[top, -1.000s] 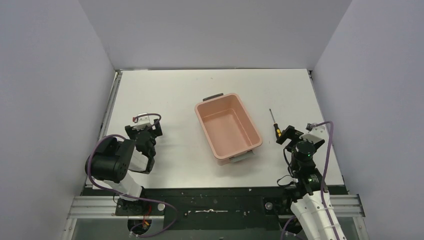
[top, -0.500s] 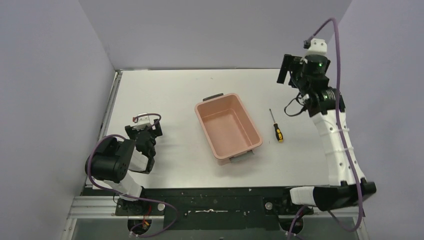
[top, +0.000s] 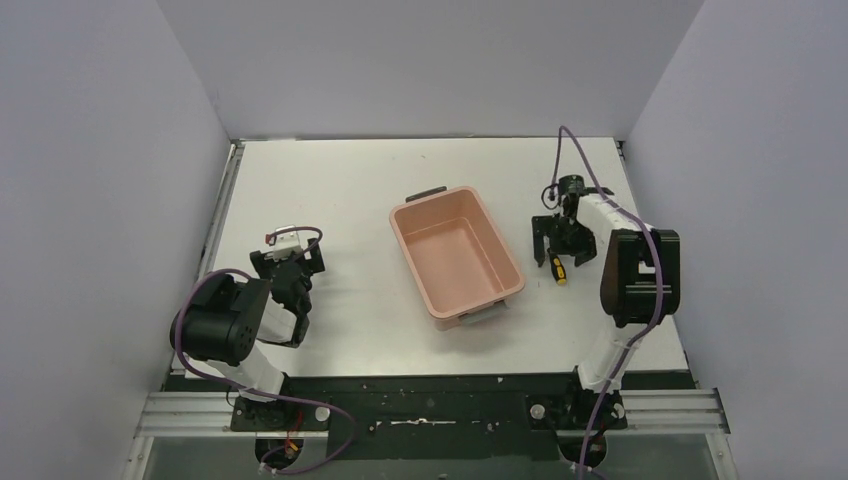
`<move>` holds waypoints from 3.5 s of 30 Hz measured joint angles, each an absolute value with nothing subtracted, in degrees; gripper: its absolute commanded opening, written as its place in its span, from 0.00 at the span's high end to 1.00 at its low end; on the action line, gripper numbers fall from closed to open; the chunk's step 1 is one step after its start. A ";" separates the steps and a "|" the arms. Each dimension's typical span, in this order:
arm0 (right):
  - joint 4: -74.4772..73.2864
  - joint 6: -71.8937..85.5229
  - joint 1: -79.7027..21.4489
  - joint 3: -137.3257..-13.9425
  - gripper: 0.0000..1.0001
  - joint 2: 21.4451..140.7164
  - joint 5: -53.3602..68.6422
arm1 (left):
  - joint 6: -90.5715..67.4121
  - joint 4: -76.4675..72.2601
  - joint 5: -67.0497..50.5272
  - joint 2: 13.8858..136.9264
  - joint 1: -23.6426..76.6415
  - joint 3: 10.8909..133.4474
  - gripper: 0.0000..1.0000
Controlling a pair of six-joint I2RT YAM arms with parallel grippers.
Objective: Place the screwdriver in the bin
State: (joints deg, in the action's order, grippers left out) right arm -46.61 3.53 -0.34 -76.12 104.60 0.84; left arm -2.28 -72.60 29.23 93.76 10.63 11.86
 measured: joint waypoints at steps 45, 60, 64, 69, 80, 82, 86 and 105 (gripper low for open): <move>-59.35 26.28 -46.98 -96.68 1.00 105.80 -8.69 | -2.28 -72.60 29.06 93.76 10.39 11.86 0.03; -49.74 32.05 -46.15 -77.01 0.33 105.62 -11.00 | -2.28 -72.60 29.06 93.76 10.39 11.86 0.03; -52.05 32.14 -46.15 -79.75 0.31 105.01 -13.15 | -2.28 -72.60 29.06 93.76 10.37 11.86 0.03; -55.27 31.00 -46.15 -88.64 0.20 102.06 -15.94 | -2.28 -72.60 29.06 93.76 10.37 11.86 0.03; -53.84 21.37 -39.27 -97.03 0.00 87.37 -18.31 | -2.28 -72.60 29.06 93.76 10.39 11.86 0.03; -50.04 18.83 -36.42 -92.97 0.00 83.46 -18.68 | -2.28 -72.60 29.06 93.76 10.37 11.86 0.03; -41.08 13.63 -30.33 -78.98 0.00 73.84 -20.05 | -2.28 -72.60 29.04 93.76 10.37 11.86 0.03; -4.73 14.66 -5.28 -24.93 0.00 55.83 -13.30 | -2.28 -72.58 28.99 93.76 10.37 11.86 0.03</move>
